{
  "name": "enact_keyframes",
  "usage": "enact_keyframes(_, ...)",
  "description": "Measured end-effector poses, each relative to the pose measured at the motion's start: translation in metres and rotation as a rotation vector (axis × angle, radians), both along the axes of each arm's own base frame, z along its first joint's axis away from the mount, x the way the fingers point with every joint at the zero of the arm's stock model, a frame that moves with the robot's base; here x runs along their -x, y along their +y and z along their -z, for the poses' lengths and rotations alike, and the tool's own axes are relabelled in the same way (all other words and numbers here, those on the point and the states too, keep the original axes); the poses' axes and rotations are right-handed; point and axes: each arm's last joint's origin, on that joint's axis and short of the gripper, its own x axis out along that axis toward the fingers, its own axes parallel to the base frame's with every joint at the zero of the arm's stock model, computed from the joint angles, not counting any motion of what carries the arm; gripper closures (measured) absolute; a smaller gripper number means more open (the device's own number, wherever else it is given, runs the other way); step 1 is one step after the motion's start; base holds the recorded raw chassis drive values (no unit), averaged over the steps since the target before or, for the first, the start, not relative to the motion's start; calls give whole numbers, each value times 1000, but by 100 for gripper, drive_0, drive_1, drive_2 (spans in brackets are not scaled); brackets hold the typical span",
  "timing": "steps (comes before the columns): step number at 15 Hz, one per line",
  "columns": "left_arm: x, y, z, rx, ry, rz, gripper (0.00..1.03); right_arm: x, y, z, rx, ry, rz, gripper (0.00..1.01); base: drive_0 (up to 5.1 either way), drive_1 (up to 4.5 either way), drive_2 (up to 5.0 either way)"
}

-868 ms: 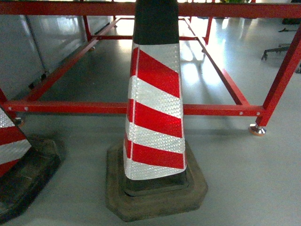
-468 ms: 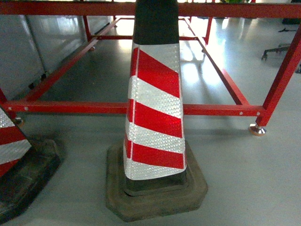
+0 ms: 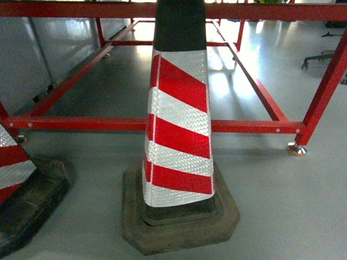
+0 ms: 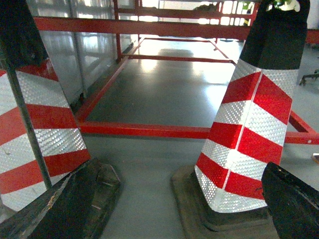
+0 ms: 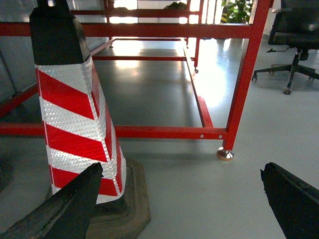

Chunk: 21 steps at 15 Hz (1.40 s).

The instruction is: Pick blue part to blue bin on bottom shelf

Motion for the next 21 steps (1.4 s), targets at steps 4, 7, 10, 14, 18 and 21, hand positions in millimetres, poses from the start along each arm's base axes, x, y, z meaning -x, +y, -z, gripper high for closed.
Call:
enact_keyframes(4,0,0,0,0,0,0,5,0,0,0,0,0,0,3,0,0,0)
enact_keyframes(7,0,0,0,0,0,0,5,0,0,0,0,0,0,3,0,0,0)
enact_keyframes(10,0,0,0,0,0,0,5,0,0,0,0,0,0,3,0,0,0)
enact_keyframes(14,0,0,0,0,5,0,5,0,0,0,0,2,0,3,0,0,0)
enact_keyframes(18,0,0,0,-3,3,2,5,0,0,0,-1,1,0,3,0,0,0)
enact_keyframes(21,0,0,0,-3,1,0,5,0,0,0,1,1,-1,3,0,0,0)
